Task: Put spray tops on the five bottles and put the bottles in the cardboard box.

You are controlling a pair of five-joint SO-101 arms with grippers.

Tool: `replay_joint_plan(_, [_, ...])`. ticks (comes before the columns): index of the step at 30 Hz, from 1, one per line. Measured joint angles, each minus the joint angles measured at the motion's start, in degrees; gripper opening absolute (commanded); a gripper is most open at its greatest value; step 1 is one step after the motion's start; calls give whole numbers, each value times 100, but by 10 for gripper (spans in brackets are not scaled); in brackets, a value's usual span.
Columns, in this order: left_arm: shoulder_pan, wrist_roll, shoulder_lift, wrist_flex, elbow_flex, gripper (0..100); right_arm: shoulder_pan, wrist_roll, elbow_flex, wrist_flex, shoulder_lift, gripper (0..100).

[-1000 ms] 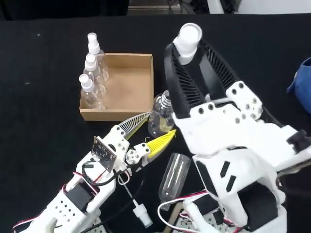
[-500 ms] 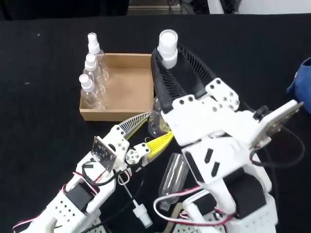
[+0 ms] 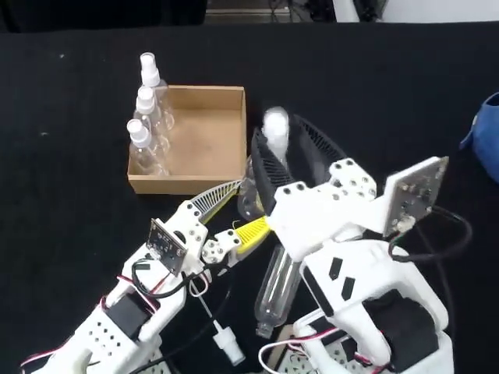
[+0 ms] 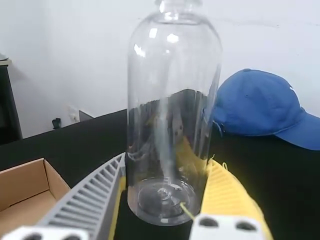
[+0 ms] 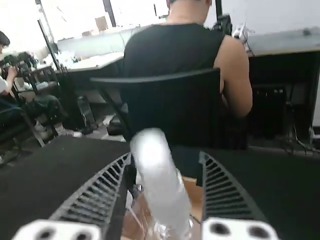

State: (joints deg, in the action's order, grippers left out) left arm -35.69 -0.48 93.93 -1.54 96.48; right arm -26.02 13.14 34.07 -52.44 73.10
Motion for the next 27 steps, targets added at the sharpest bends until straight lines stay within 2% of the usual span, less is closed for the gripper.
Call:
replay_joint_plan(5, [0,0,0,0,0,30,-18,0,0,-519,18,187])
replay_joint_plan(14, [0,0,0,0,0,30,-26,0,220,-1266,1011,188])
replay_joint_plan(16, [0,0,0,0,0,30,-97,0,519,-1275,1081,188])
replay_joint_plan(22, [18,35,-18,-9,0,30,-993,-18,1143,-1169,1248,188])
replay_joint_plan(27, [149,44,-26,-53,0,30,-1002,-18,1723,-633,1336,188])
